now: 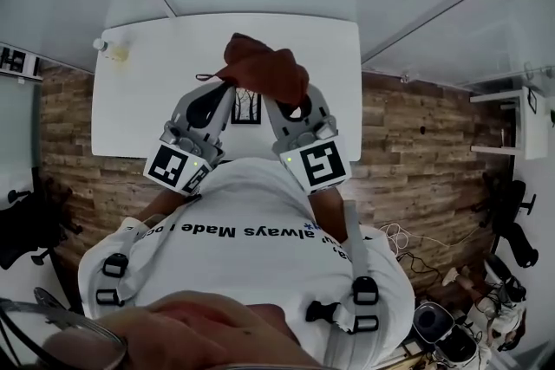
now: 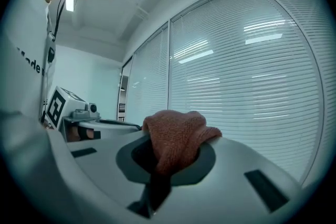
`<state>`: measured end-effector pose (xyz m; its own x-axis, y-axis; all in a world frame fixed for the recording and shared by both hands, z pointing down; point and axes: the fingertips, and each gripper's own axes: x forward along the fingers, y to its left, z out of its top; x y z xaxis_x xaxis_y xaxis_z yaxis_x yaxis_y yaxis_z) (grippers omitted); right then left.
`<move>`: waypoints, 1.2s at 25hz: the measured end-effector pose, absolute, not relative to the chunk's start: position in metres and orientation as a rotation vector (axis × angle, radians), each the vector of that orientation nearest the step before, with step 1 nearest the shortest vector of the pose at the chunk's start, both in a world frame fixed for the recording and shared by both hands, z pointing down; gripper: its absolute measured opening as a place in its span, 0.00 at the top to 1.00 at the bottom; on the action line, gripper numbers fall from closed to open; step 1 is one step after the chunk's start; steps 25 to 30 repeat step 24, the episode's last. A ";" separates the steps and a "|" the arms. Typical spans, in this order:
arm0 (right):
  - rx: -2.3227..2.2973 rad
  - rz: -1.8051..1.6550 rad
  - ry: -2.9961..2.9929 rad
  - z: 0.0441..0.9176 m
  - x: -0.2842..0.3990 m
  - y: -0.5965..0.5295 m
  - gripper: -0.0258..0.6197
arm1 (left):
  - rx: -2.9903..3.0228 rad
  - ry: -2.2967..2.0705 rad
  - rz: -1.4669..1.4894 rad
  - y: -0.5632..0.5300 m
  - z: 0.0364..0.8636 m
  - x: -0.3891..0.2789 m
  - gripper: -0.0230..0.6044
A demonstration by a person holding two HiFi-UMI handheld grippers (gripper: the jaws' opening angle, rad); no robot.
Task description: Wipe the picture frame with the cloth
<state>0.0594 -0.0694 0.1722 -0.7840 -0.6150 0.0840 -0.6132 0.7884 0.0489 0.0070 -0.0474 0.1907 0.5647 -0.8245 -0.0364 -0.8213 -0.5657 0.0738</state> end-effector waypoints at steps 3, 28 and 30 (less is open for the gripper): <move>1.004 -0.023 -2.898 0.169 0.059 -0.068 0.93 | 2.739 -1.433 -0.100 -0.046 0.191 0.009 0.96; 1.010 -0.006 -2.889 0.171 0.058 -0.079 0.93 | 2.741 -1.424 -0.109 -0.058 0.191 0.009 0.96; 1.010 -0.006 -2.889 0.171 0.058 -0.079 0.93 | 2.741 -1.424 -0.109 -0.058 0.191 0.009 0.96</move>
